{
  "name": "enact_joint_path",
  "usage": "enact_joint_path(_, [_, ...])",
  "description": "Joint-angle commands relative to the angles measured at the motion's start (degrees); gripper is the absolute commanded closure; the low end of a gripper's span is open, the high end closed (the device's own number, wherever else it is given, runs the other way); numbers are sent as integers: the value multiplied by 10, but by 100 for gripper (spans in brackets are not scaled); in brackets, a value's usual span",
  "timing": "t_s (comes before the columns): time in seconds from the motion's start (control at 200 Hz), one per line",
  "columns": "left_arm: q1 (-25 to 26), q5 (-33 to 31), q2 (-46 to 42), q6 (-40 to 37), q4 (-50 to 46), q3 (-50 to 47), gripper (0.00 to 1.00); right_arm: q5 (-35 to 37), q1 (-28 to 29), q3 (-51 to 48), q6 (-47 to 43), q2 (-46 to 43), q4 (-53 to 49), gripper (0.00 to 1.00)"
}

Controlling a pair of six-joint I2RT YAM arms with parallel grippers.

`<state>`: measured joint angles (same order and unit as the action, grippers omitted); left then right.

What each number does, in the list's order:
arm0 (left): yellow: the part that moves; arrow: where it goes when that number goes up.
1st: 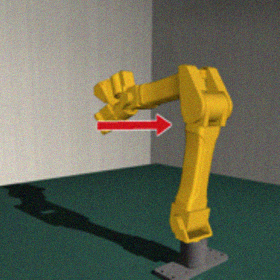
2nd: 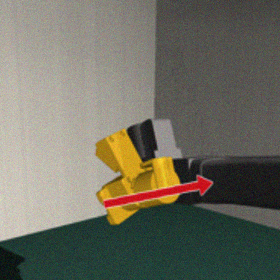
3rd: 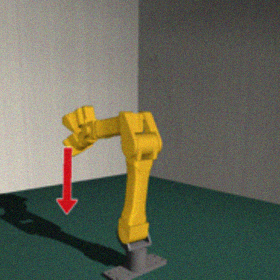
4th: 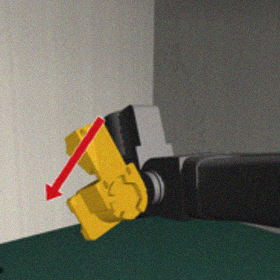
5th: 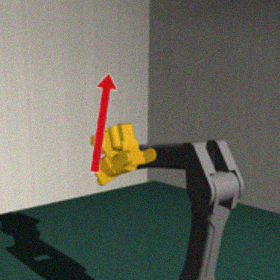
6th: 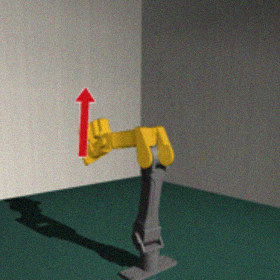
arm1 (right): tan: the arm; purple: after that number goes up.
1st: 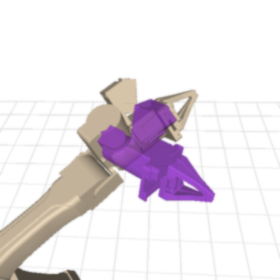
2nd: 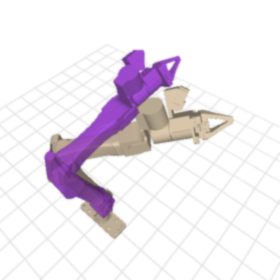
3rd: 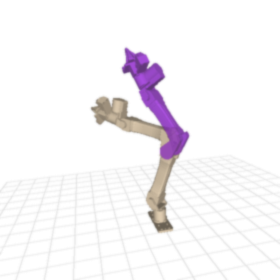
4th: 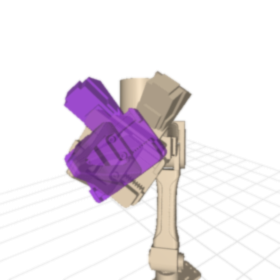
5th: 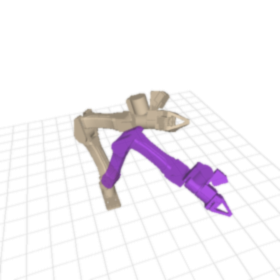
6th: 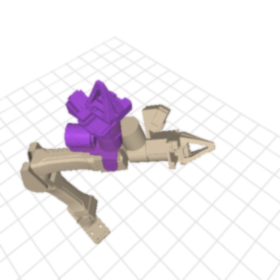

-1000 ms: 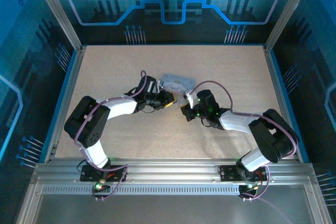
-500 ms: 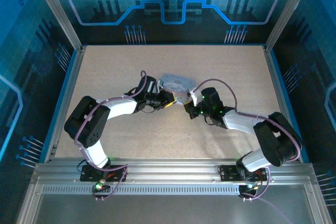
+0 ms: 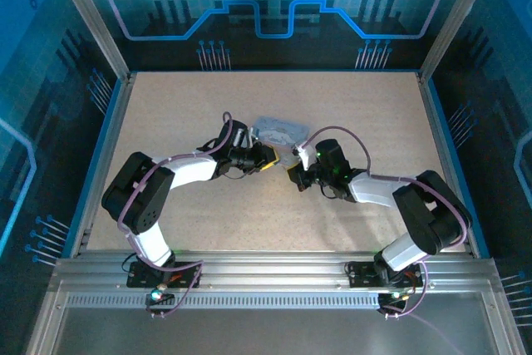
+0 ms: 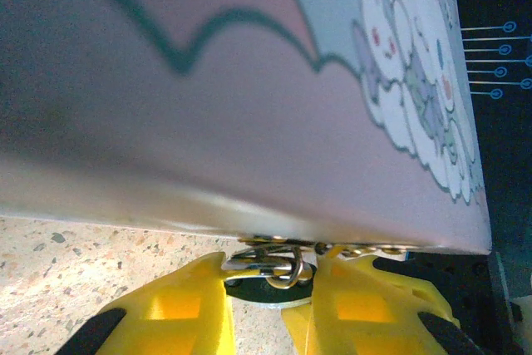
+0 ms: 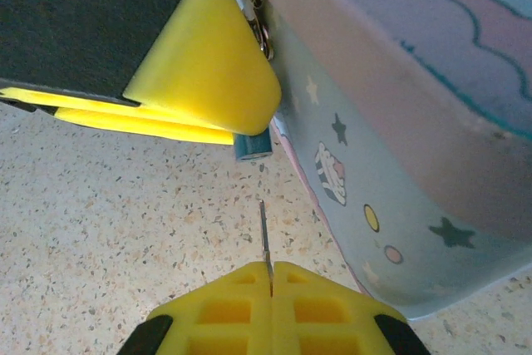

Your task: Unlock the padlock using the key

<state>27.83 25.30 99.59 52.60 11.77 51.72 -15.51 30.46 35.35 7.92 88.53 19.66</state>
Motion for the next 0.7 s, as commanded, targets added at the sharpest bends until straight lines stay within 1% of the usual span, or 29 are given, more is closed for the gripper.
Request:
enact_joint_path(0.0, [3,9,-7,3,-9,16,90,-4,9,21,7,9,22,100])
enact_joint_path(0.355, [3,9,-9,3,-8,14,90,5,14,43,6,32,21,100])
enact_joint_path(0.695, [3,9,-9,3,-8,13,90,12,17,42,6,41,22,100])
